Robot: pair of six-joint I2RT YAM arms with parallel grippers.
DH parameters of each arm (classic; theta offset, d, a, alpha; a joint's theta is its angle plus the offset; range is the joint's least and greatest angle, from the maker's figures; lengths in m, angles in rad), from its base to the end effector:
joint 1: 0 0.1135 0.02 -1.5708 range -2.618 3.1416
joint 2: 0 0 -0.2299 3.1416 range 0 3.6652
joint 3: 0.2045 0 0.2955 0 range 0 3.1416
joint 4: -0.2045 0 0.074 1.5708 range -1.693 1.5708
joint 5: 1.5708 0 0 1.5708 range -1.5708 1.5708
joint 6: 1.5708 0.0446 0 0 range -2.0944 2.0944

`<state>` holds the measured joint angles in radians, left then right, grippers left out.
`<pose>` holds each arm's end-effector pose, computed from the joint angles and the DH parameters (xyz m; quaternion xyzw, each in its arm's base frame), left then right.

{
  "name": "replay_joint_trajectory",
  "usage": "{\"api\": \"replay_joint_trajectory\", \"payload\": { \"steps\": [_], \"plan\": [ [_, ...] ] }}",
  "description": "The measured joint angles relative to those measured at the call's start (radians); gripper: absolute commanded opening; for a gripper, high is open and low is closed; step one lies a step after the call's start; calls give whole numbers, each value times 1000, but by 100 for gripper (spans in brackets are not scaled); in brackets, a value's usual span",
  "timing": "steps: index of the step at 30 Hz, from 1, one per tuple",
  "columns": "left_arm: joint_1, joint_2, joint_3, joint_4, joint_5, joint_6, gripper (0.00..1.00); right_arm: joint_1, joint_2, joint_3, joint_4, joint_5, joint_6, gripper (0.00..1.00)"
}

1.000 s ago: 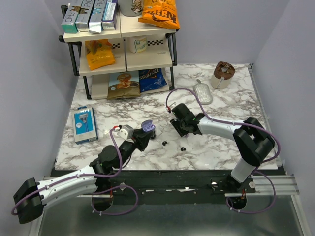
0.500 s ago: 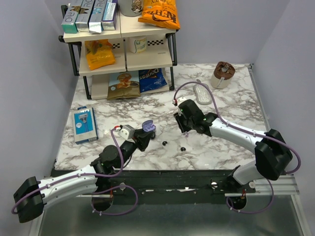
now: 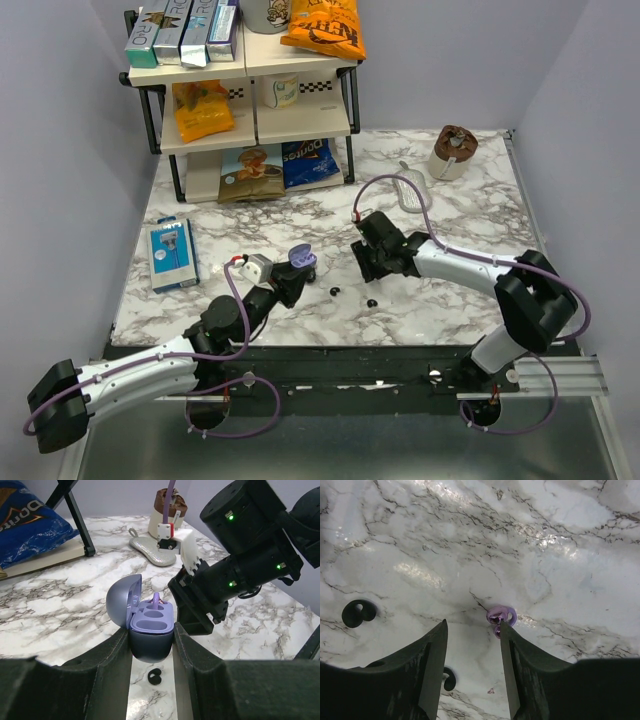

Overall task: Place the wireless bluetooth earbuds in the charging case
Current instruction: Adjust the earbud at the center of the board.

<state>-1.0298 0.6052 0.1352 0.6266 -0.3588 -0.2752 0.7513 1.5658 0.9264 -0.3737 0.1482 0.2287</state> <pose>0.1321 -0.1895 0.1848 0.1094 0.6442 -0.3621 0.6648 0.2598 0.2336 0.1187 -0.2280 0.9315 0.0664 0.2757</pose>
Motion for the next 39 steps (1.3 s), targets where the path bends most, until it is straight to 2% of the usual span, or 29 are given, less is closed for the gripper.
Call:
{"api": "replay_joint_trajectory", "payload": {
  "steps": [13, 18, 26, 35, 39],
  "plan": [
    [0, -8, 0, 0, 0, -3, 0, -18, 32, 0, -33, 46, 78, 56],
    [0, -8, 0, 0, 0, -3, 0, -54, 43, 0, -32, 45, 90, 50],
    [0, -7, 0, 0, 0, -3, 0, -75, 47, -4, -31, 25, 96, 47],
    [-4, 6, 0, 0, 0, -3, 0, -75, 67, -4, -20, -35, 138, 60],
    [-6, 12, 0, 0, 0, -3, 0, -75, 49, -4, -16, -46, 146, 62]
  ]
}}
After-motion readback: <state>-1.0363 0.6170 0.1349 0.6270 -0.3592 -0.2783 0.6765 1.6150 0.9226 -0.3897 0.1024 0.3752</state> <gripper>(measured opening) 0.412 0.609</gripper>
